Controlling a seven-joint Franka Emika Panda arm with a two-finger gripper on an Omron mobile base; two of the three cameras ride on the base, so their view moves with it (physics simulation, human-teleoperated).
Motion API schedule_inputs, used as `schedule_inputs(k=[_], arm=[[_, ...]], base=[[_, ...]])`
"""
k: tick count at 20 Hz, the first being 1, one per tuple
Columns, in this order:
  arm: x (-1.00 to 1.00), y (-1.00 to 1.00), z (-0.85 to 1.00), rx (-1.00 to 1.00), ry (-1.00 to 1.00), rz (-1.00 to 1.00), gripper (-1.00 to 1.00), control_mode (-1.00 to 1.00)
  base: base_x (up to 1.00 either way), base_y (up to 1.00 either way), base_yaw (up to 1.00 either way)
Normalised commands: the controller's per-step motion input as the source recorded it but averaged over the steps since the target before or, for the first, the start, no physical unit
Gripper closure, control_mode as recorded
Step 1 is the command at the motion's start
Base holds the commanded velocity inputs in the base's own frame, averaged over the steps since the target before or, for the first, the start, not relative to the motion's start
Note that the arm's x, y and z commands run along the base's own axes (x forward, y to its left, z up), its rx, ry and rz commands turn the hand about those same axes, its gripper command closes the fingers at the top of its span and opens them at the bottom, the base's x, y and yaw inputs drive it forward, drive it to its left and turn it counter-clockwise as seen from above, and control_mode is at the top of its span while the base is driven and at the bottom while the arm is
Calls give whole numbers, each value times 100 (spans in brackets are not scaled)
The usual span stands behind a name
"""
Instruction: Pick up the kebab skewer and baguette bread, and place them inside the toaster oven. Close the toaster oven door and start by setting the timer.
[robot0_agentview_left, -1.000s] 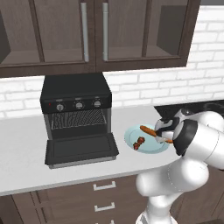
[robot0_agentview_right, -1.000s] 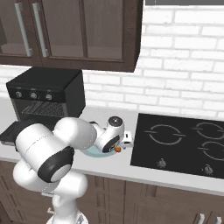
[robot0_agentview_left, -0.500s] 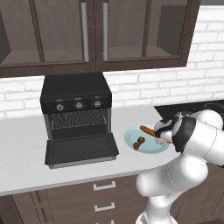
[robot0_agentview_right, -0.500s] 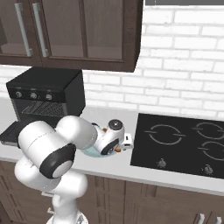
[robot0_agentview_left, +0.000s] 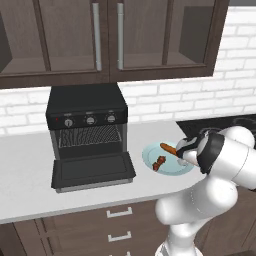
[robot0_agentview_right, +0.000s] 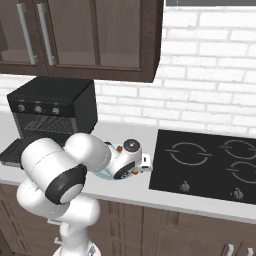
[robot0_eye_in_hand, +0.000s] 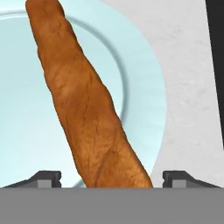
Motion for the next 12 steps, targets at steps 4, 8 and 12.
schedule_inputs(k=[4, 8, 12], arm=[[0, 0, 0, 0, 0, 0, 100, -100], [0, 0, 0, 0, 0, 0, 100, -100], [0, 0, 0, 0, 0, 0, 100, -100]], base=[[0, 0, 0], [0, 0, 0], [0, 0, 0]])
